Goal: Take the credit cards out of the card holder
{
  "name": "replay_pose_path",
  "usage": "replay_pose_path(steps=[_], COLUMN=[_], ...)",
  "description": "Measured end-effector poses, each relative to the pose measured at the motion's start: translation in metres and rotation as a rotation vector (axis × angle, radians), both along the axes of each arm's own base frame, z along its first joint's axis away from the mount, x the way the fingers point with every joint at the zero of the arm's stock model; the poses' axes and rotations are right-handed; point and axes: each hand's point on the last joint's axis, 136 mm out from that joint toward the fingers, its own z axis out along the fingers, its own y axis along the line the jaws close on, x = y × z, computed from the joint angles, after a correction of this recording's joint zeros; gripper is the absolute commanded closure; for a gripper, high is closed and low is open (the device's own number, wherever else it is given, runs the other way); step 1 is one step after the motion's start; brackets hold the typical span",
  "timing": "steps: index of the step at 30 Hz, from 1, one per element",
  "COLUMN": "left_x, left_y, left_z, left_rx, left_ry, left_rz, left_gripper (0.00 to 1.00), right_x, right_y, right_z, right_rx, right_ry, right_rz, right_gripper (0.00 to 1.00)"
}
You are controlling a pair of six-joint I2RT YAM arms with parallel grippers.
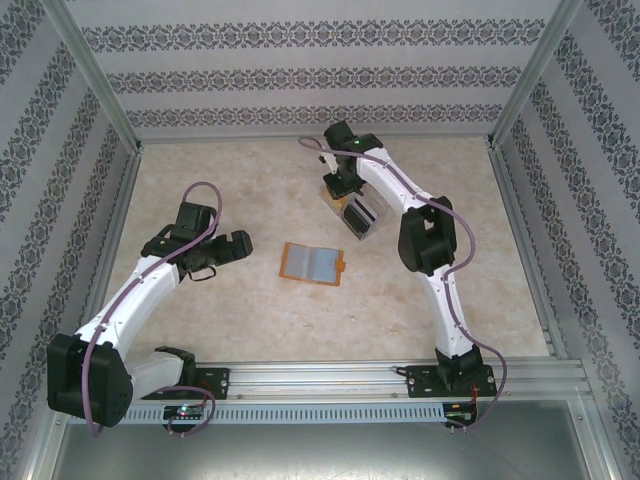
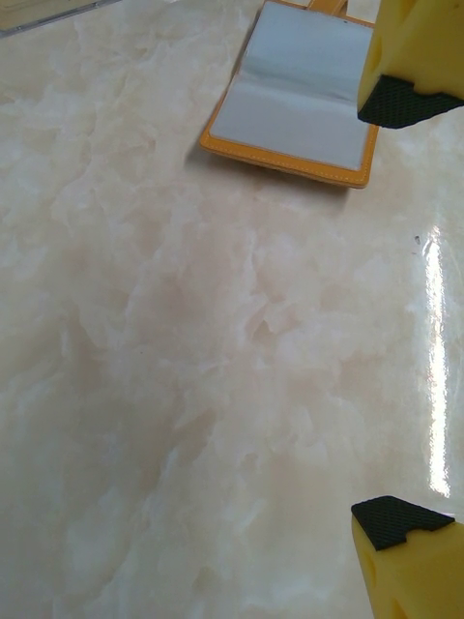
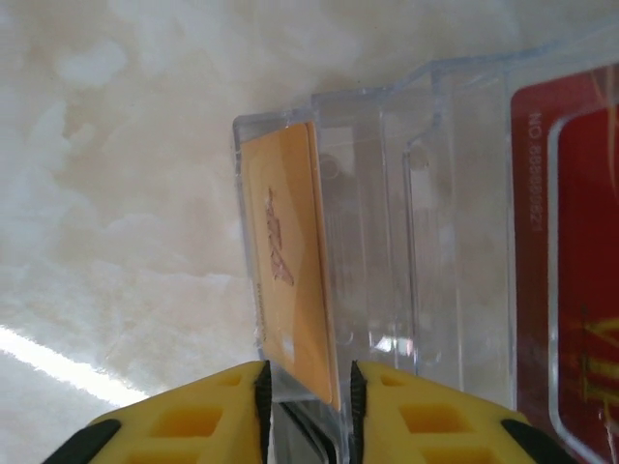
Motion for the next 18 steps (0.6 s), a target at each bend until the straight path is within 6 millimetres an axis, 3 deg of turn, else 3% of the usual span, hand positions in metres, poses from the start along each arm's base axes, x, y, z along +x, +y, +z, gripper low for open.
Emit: replay_pose_path(steps=[4,8,10,13,18], left_x=[0.000,-0.002,-0.004,-0.006,-0.004], left_y=[-0.001,-0.006,-0.009,-0.016,-0.031], left_z=[0.000,0.000,-0.002,-0.005,-0.015], left_rx=[-0.004,-0.027,-0.042,-0.074,-0.128], left_ry=[0.001,0.006,0.014,0.032,0.072], left_rz=[-0.003,-0.020,-0.033,-0.056,-0.102], left_gripper=[0.00,0.00,0.01,0.05,0.21], right_x=[-0.026,-0.067,-0.089,-0.126,-0.174], right_y=[-0.003,-0.007,-0.010,-0.008,-0.003], right_z=[0.028,0.061,0.067,0.060,0.018], right_rx=[0.086,0.213,0.261,0.318,0.361], right_ry=[-0.003,-0.028,-0.033,-0.019,0.064], right_rz=[-0.062,-0.134,-0.168,-0.216,-0.319], right_gripper=[0.57,0.52,0.51,0.51,0.52])
